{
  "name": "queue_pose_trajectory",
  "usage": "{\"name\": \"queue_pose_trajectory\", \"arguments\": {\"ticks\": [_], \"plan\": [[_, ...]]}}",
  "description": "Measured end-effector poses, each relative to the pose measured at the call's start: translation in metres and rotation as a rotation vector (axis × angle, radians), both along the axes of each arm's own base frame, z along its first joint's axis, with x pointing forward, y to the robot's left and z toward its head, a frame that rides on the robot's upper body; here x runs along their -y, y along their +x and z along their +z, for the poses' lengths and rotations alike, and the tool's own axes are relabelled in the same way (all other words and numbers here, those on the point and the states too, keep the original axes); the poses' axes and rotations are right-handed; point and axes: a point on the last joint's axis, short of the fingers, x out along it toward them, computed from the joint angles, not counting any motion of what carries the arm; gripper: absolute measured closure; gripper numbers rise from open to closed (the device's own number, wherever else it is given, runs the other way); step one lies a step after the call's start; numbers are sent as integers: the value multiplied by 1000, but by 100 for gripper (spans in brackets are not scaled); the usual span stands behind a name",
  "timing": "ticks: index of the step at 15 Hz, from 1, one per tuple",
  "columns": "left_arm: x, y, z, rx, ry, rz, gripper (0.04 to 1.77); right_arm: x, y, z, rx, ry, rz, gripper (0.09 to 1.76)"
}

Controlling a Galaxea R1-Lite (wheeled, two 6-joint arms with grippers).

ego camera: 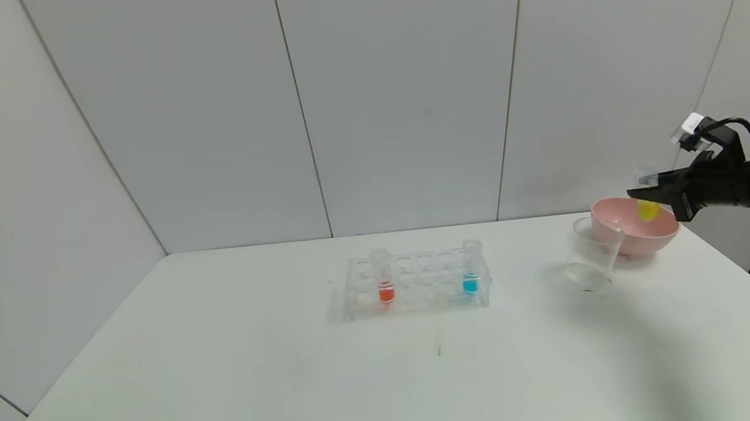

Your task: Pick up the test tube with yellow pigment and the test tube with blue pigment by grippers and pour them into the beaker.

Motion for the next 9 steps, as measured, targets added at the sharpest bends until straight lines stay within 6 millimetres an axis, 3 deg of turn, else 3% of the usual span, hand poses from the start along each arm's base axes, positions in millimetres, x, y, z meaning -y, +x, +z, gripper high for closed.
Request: {"name": "queue_pose_trajectory", "arguments": {"ticks": [9], "plan": [[0,0,0,0,0,1,5,-1,-2,11,-120,-270,10,133]]}}
